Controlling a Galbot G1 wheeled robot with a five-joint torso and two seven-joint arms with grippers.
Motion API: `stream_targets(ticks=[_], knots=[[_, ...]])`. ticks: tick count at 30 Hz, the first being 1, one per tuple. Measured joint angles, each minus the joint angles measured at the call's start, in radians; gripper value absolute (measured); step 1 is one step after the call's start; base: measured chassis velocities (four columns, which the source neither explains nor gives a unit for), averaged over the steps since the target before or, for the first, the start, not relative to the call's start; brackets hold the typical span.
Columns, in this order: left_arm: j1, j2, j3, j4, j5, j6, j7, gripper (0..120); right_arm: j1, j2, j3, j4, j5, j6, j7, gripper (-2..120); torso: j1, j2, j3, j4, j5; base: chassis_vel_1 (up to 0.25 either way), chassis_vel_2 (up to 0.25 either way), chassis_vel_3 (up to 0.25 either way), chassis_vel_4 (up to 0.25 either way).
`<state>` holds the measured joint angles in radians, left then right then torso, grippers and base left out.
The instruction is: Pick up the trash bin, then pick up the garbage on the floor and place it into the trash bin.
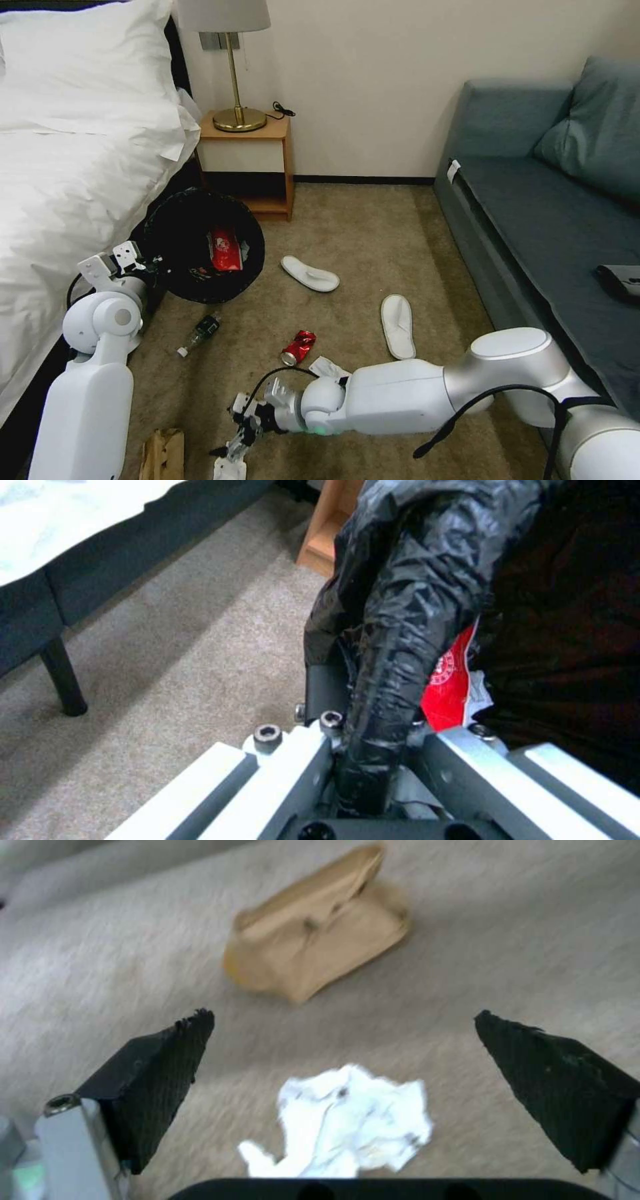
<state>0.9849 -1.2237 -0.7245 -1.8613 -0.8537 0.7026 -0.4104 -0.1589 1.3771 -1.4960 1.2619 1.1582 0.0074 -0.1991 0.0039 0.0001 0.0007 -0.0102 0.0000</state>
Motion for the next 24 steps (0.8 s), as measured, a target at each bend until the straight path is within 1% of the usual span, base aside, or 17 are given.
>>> stream_targets(ticks=[4,9,16,24], knots=[[0.01,0.007,-0.008,-0.007,0.0,-0.002,0.004,0,0.0,0.008,-0.008,-0.057,-0.011,-0.003,-0.065,100,0.0,0.0,0.0,0.0,0.0,0.0,0.0,0.0,0.0],[0.014,0.008,-0.007,-0.008,0.002,-0.005,0.008,0,-0.006,0.0,-0.006,-0.068,-0.013,-0.003,-0.079,100,0.0,0.0,0.0,0.0001,0.0,0.0,0.0,0.0,0.0],[0.01,0.003,0.009,-0.01,0.011,-0.007,0.008,0,-0.04,-0.002,0.0,-0.105,-0.039,0.013,-0.087,100,0.0,0.0,0.0,-0.0002,0.0001,0.0,0.0,0.0,0.0],[0.023,-0.002,0.018,-0.029,0.023,-0.01,0.009,0,-0.087,0.021,0.017,-0.191,-0.078,0.035,-0.106,100,0.0,0.0,0.0,0.0,0.0001,0.0,0.0,0.0,0.0]])
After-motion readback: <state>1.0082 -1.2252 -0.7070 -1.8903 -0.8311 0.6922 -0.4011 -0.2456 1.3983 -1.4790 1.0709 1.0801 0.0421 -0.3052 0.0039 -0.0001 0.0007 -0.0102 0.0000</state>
